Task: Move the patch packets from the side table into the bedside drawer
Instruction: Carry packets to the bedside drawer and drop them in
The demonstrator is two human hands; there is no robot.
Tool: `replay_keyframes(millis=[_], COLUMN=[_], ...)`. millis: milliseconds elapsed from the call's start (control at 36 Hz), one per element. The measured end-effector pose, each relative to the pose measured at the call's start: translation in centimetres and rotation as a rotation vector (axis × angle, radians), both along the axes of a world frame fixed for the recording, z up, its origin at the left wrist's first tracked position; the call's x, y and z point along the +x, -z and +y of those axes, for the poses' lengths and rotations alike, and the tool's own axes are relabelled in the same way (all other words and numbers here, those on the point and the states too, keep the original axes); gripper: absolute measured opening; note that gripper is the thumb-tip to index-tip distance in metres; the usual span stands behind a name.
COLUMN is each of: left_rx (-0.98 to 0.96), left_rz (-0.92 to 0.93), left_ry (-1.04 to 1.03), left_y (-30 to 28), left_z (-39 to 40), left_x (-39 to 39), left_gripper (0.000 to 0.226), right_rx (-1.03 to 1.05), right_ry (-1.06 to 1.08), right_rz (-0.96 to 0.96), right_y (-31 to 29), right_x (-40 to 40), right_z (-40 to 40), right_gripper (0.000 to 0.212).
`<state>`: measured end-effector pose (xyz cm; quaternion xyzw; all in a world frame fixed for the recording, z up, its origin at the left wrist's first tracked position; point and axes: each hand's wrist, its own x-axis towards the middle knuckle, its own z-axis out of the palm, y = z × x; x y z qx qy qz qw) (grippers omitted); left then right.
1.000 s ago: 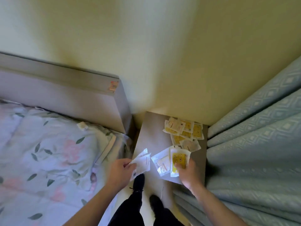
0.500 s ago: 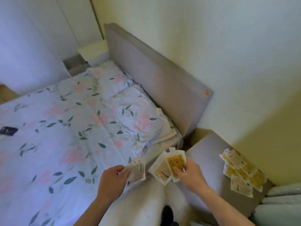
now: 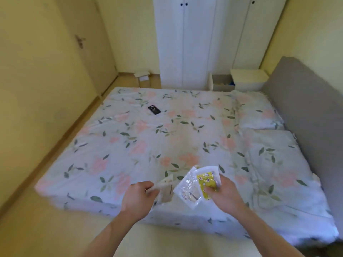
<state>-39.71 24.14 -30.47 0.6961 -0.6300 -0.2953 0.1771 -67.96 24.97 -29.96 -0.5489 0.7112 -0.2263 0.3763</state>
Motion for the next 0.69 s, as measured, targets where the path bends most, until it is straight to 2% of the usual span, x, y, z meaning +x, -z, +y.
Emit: replay_keyframes(millis=[167, 306, 472, 694], left_rx=[-0.047, -0.062, -0.051, -0.078], left_rz=[0.0, 0.002, -0.006, -0.023], left_ry=[-0.152, -0.268, -0.331, -0.474], left_y=[-1.8, -2.5, -2.9, -4.7], left_z=[-1.6, -3.7, -8.1, -14.1], left_x=[12.1, 20.6, 30.4, 45.3], left_gripper=[0.042, 0.035, 0.043, 0.042], right_rx=[-0.032, -0.051, -0.035, -0.046], right_ry=[-0.151, -0.299, -0.414, -0.546], right_rz=[-0.036, -0.007, -0.011, -0.014], right_y=[-2.1, -2.9, -1.7, -1.4], right_x=[11.8, 20.7, 31.3, 47.4], right_z=[-5.6, -11.3, -18.9, -28.5], right_gripper=[0.017, 0.014, 0.011, 0.012])
